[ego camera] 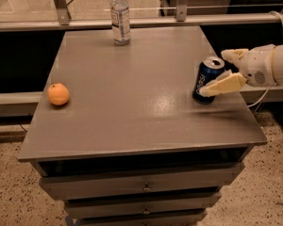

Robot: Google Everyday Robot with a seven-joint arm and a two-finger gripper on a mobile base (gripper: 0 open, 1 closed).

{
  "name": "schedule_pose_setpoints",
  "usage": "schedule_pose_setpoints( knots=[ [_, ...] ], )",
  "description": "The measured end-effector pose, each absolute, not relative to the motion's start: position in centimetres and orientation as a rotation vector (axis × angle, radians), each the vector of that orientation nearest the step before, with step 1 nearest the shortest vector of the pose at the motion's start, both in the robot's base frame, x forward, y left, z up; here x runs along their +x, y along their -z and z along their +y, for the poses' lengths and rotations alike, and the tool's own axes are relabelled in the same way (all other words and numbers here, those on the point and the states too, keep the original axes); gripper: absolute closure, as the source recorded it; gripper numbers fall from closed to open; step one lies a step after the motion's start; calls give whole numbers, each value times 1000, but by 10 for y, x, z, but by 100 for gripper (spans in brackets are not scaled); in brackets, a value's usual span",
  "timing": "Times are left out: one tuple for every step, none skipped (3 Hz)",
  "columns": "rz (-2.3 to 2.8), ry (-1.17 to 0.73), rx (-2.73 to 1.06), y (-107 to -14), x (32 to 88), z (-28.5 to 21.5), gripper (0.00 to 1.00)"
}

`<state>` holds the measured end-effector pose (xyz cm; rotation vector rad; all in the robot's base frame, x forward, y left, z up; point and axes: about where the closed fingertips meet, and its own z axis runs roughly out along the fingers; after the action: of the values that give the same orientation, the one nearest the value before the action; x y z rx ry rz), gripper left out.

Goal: Move pepsi can near blue plastic bottle

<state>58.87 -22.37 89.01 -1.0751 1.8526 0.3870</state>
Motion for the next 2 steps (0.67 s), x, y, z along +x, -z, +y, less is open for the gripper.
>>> schedule_pose_setpoints(
  knots=[
    [1839,-472,-1041,-885,593,-211,38],
    [1819,-498,-1029,-890,598,-207,62]
  ],
)
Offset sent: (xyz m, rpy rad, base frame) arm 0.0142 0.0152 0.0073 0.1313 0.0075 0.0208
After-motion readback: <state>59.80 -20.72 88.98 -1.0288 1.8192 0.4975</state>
